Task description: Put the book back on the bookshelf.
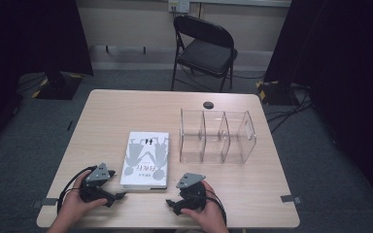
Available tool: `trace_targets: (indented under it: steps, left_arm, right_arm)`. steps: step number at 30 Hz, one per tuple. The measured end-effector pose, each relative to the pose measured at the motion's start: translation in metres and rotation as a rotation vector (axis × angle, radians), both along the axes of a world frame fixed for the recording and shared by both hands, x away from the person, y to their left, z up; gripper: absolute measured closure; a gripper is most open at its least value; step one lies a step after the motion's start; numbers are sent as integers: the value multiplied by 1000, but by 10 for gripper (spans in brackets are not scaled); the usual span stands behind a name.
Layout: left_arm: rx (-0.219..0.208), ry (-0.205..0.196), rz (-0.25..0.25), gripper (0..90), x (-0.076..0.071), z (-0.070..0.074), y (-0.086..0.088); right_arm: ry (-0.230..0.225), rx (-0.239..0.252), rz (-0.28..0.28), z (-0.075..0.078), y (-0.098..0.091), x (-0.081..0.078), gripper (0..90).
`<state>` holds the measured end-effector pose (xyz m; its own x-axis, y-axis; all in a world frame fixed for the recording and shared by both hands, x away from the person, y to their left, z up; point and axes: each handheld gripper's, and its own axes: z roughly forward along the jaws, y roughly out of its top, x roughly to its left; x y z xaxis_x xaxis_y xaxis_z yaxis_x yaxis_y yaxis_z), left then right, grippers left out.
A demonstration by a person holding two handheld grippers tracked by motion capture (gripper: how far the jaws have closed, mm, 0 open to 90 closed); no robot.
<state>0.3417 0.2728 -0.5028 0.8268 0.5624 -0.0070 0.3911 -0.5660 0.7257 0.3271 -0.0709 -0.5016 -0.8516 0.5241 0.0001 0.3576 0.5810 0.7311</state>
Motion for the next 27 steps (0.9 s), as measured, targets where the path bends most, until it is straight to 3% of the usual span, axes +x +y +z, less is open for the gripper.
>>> trace_targets:
  steps: [4,13,17,20,21,22,25,27]
  left_arm:
    - [14,11,0,0,2,-1,-5]
    - [8,16,32,0,0,0,-12]
    - [57,42,30,1,0,4,-16]
    - [63,48,22,51,-1,7,-18]
    - [46,35,2,118,-2,8,-19]
    - [35,32,-1,190,-2,8,-19]
    - [42,25,-9,204,-3,9,-22]
    - [28,17,-13,304,-4,9,-24]
  right_arm:
    - [0,-1,-2,0,0,0,118]
    - [0,-1,-6,0,1,0,118]
    - [-1,1,-17,0,1,0,125]
    - [-5,3,-41,0,2,-1,140]
    - [-5,2,-40,0,3,-1,142]
    - [-4,0,-26,1,3,1,159]
    - [-4,7,-6,1,3,3,187]
    - [-18,7,15,2,3,3,229]
